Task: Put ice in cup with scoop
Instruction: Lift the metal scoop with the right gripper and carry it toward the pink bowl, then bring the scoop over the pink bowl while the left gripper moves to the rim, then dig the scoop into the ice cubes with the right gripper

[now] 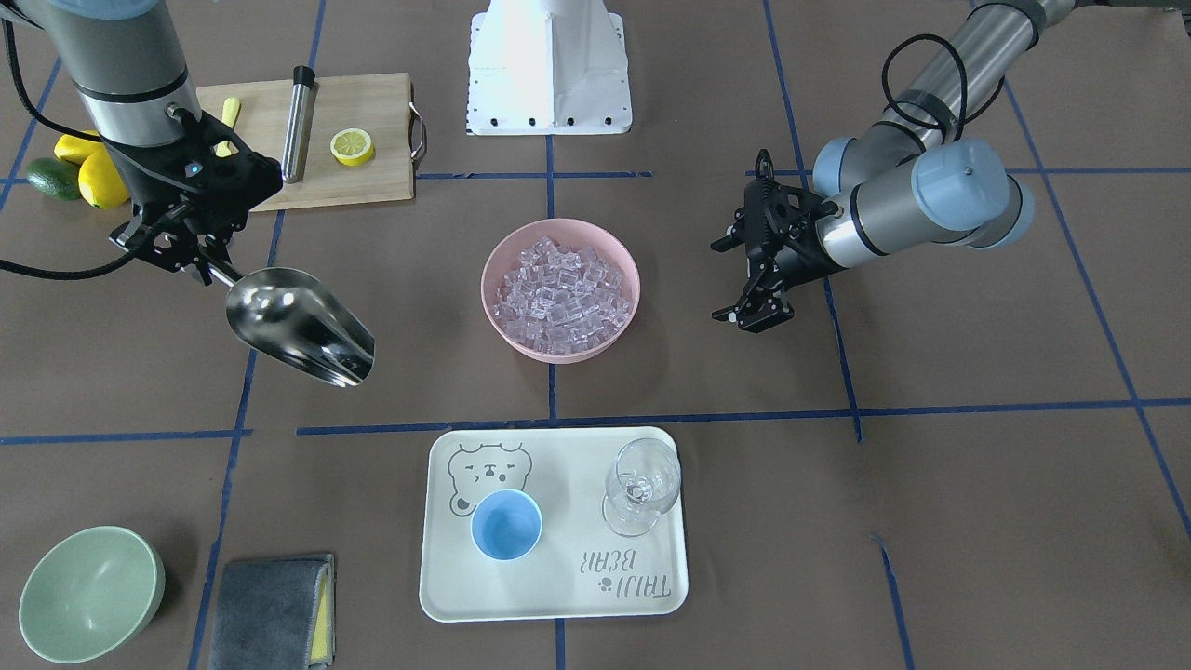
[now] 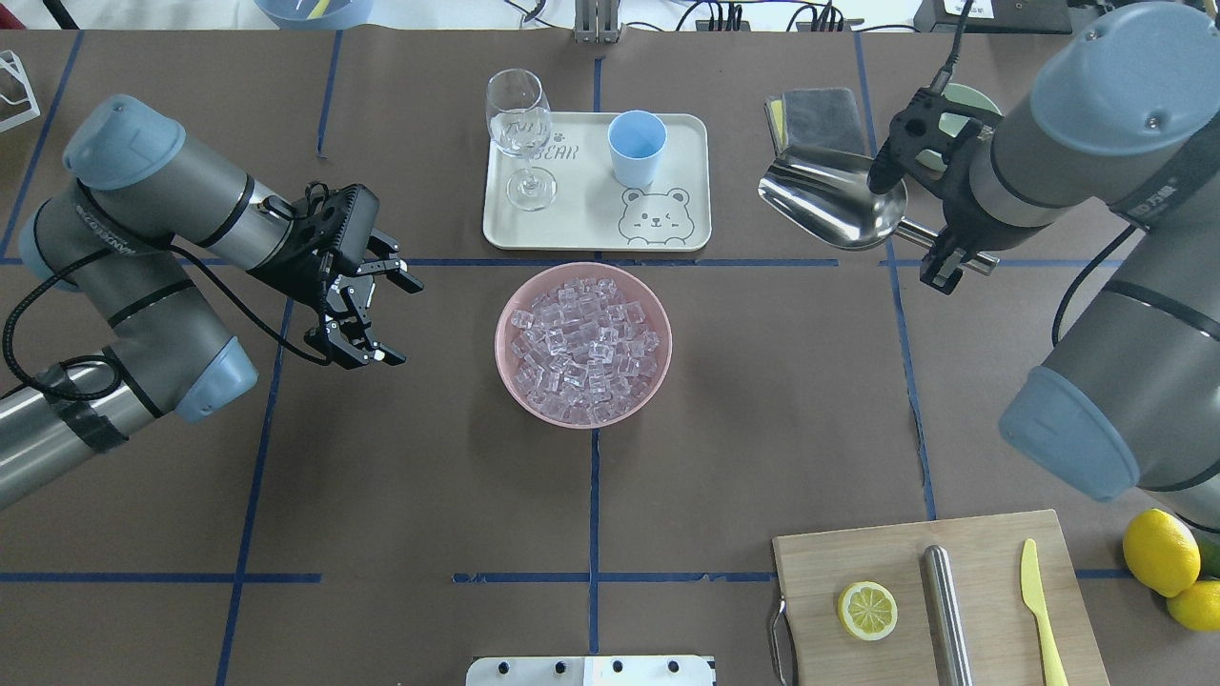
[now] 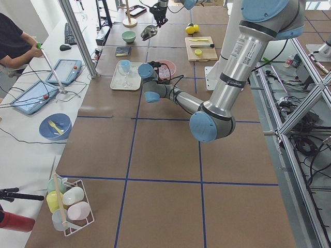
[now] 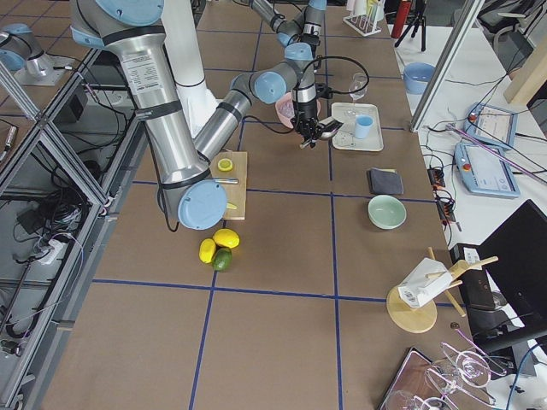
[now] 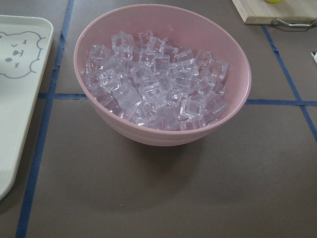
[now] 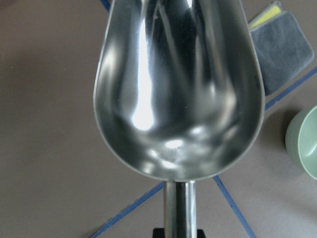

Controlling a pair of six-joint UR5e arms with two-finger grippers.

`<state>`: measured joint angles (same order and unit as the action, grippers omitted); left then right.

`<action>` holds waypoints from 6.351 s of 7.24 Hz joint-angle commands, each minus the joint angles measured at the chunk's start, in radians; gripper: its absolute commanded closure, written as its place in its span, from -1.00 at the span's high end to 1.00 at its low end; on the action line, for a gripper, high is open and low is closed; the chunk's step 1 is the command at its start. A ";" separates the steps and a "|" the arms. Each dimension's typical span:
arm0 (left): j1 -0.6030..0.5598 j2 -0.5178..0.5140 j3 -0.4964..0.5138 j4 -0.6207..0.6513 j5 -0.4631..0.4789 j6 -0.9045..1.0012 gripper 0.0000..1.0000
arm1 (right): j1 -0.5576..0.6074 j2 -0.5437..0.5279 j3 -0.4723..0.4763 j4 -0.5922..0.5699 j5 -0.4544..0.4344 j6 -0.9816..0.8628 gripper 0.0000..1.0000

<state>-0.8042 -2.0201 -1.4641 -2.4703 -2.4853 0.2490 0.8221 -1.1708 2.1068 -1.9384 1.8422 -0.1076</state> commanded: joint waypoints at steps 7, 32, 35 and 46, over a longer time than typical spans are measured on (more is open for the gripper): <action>0.172 -0.023 0.064 -0.183 0.247 -0.281 1.00 | -0.116 0.296 -0.036 -0.454 -0.117 -0.197 -1.00; 0.194 -0.065 0.114 -0.202 0.261 -0.306 1.00 | -0.351 0.699 -0.697 -0.611 -0.322 -0.442 -1.00; 0.192 -0.065 0.114 -0.203 0.261 -0.306 1.00 | -0.350 0.631 -0.654 -0.474 -0.311 -0.438 -1.00; 0.181 -0.063 0.113 -0.202 0.261 -0.306 1.00 | -0.262 0.301 -0.429 0.088 -0.054 -0.420 -1.00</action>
<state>-0.6218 -2.0831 -1.3514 -2.6724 -2.2243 -0.0567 0.5527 -0.8612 1.6759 -1.8843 1.7646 -0.5304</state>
